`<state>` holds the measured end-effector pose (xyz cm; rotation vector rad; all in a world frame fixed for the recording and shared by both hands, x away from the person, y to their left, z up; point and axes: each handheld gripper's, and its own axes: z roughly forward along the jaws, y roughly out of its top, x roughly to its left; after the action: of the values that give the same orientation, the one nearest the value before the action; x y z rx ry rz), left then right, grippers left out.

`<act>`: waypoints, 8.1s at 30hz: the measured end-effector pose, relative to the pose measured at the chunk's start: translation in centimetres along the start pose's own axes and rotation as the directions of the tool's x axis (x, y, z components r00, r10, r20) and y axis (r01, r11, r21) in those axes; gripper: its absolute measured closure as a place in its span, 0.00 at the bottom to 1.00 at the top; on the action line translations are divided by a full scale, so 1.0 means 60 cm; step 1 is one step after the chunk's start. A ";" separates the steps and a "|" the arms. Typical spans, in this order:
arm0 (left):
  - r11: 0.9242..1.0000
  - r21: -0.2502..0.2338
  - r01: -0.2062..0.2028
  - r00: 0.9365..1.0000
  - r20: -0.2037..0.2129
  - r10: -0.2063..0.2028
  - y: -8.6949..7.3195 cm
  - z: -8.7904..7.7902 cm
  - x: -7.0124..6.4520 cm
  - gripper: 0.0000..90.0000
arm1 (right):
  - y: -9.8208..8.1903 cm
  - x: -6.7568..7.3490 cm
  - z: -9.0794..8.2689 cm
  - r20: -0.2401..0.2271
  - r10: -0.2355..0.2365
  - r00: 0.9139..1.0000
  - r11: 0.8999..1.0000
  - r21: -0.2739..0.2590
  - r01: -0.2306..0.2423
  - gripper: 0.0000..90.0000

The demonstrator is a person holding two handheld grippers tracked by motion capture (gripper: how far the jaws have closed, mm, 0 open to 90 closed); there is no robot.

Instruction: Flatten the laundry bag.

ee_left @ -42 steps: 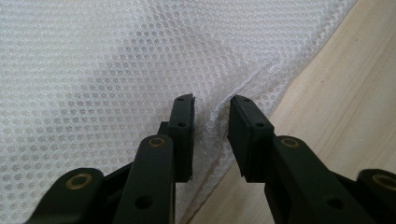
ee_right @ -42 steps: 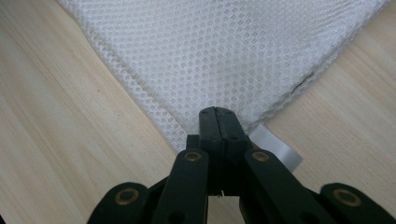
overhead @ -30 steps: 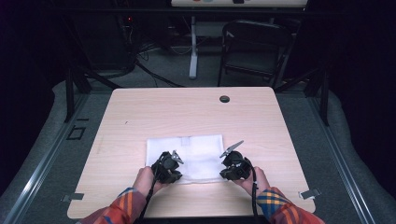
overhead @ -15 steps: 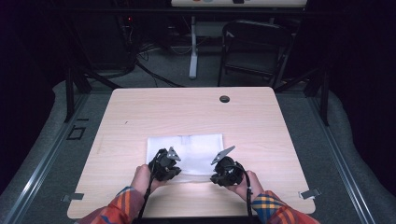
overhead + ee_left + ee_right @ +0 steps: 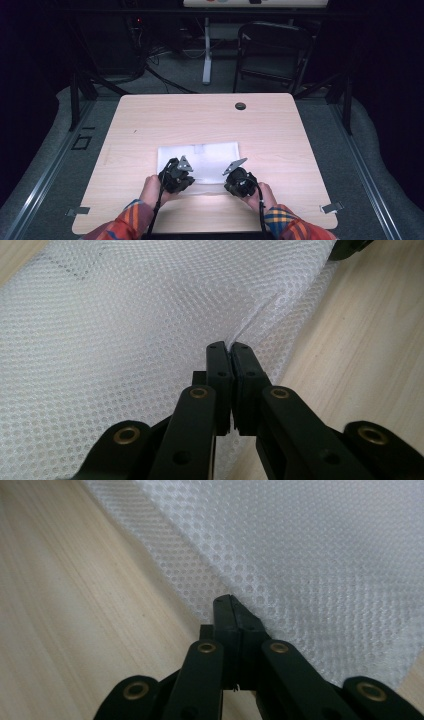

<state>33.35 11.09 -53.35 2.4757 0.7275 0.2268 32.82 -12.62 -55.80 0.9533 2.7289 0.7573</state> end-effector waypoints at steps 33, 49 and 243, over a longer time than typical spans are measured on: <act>0.996 -0.066 0.061 0.997 -0.037 -0.064 0.013 -0.051 -0.005 0.97 | -0.009 0.000 -0.004 -0.060 0.019 0.998 0.999 0.041 -0.017 1.00; 0.990 -0.117 0.079 0.994 -0.069 -0.088 0.031 -0.060 0.017 0.97 | -0.008 -0.003 -0.004 -0.078 0.025 0.997 0.999 0.046 -0.022 1.00; 0.997 -0.069 0.017 0.991 0.133 -0.008 0.123 0.074 -0.011 0.14 | -0.024 -0.062 -0.065 0.032 0.116 0.993 0.993 -0.001 -0.116 0.33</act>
<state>37.46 3.46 -53.06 2.3930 0.6672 0.0809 33.82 -17.49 -53.26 1.1229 2.6662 0.7530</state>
